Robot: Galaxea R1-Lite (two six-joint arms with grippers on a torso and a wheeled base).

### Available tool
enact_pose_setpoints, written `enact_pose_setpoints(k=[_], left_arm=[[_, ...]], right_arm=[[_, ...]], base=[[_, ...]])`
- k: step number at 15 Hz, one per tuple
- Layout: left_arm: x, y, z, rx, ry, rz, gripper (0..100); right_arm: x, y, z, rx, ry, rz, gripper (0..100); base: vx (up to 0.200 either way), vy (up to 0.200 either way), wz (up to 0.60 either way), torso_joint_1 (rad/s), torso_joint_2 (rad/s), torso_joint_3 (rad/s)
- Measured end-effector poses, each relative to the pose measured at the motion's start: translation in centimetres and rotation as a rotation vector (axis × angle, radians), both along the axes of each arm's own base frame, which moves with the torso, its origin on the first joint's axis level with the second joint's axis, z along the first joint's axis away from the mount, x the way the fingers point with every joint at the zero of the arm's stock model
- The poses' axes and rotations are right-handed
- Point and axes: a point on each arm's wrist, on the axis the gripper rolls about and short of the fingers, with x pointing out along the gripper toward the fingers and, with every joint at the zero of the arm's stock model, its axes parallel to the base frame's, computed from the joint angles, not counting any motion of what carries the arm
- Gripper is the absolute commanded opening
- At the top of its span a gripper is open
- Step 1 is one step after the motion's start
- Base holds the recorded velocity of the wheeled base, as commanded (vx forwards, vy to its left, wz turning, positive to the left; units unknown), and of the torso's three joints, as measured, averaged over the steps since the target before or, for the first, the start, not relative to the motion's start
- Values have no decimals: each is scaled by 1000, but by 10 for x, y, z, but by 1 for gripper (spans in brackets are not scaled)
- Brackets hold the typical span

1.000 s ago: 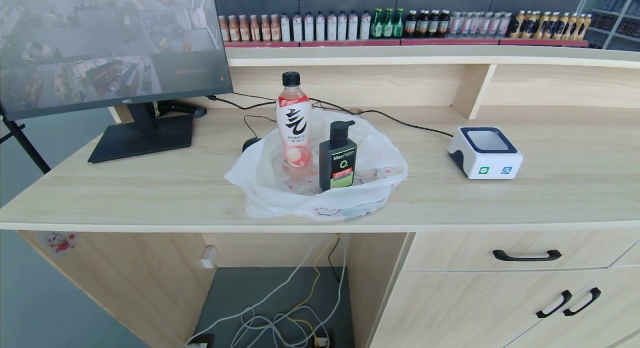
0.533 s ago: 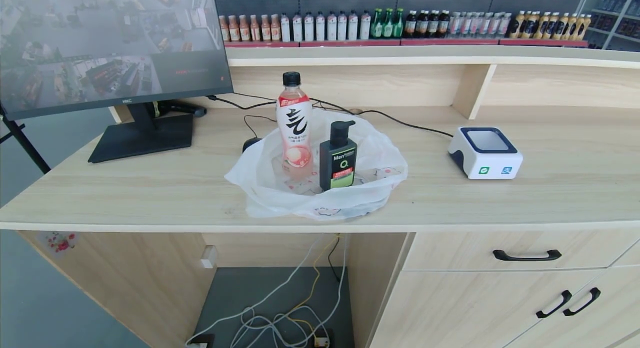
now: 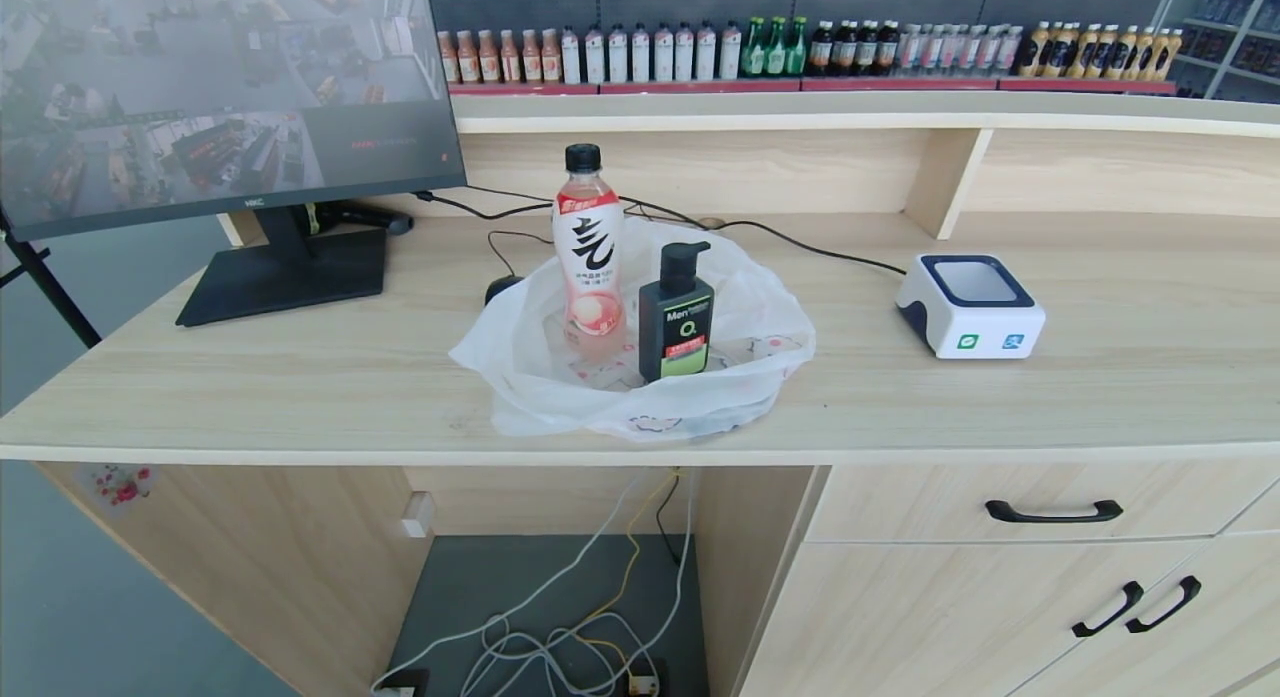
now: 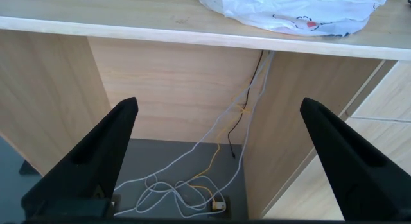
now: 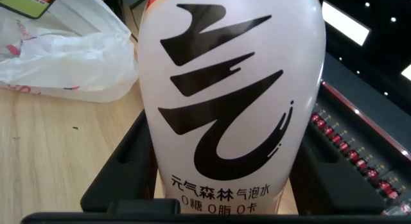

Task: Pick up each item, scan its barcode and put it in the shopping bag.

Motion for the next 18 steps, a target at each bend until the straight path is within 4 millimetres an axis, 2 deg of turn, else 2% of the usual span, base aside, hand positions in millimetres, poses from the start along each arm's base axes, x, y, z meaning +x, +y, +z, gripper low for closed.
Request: enact_pose_setpoints(k=[18], left_arm=[[0,0,0,0,0,0,100]], right_arm=[[0,1,-10,-40,10,32,0]], base=[[0,0,0,0,0,0]])
